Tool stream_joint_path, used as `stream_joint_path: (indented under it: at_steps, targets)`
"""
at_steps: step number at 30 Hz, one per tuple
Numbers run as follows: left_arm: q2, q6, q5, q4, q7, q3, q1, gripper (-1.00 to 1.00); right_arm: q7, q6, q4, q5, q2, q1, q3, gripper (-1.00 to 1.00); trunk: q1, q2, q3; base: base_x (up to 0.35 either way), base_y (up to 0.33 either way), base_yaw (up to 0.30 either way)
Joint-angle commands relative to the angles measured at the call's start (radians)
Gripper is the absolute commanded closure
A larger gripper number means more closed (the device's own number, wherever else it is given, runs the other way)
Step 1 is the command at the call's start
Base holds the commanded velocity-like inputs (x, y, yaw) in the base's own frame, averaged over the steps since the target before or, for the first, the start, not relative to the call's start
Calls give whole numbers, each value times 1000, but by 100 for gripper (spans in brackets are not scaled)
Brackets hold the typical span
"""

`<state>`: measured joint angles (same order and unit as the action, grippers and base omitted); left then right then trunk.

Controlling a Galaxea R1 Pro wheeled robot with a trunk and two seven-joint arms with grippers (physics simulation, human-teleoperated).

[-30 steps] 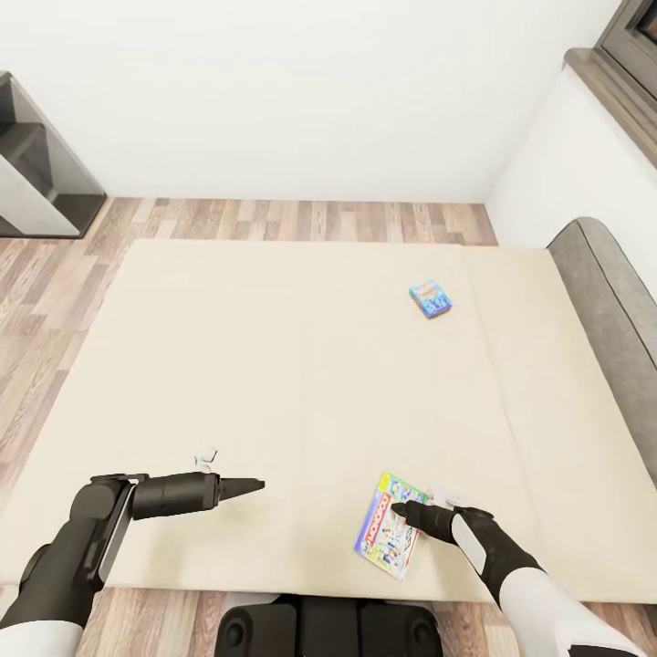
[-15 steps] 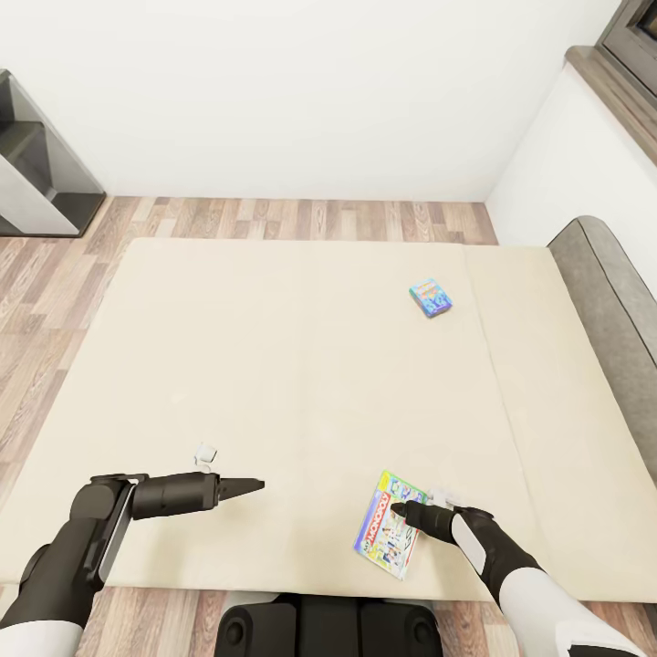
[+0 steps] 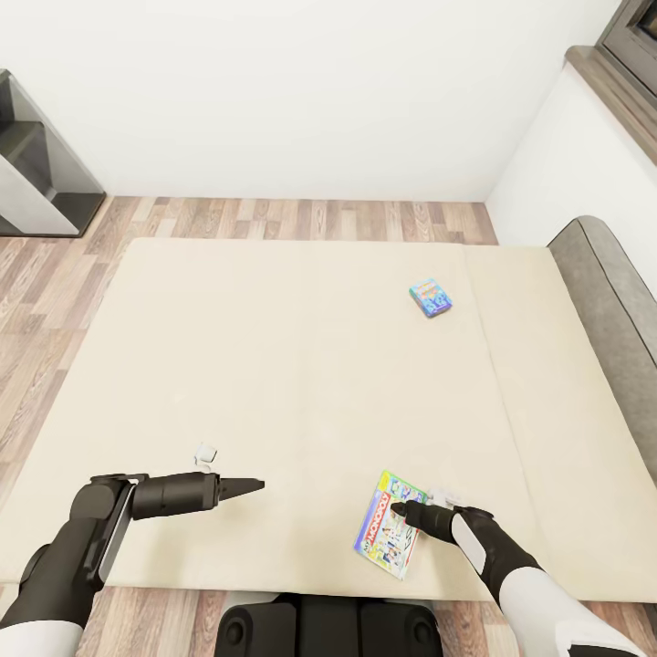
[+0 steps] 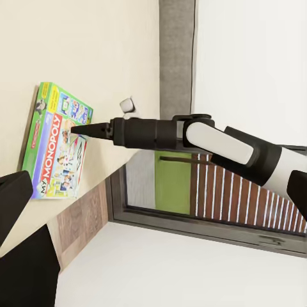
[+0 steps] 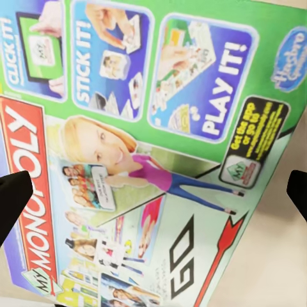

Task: Put all the toys in the child's room - the three board games (two on the bed and one on the table), the two jigsaw puzzles on the table, and the tennis ball on the table - inside the toy box on the table in the child's room.

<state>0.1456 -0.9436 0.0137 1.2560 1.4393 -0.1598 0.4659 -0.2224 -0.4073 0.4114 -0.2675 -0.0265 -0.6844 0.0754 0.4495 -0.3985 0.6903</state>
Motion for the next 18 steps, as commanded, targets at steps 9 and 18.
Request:
stream_joint_path:
  at_steps: [9,18]
  targets:
    - [0,-11,2,0,6,-1,0,-100,-3,-7,1,-3,0,0,6,-100,1,-1,1,0,0,0]
    - [0,-11,2,0,5,-1,0,-100,-3,-7,1,-3,1,0,6,-100,1,-1,1,0,28,0]
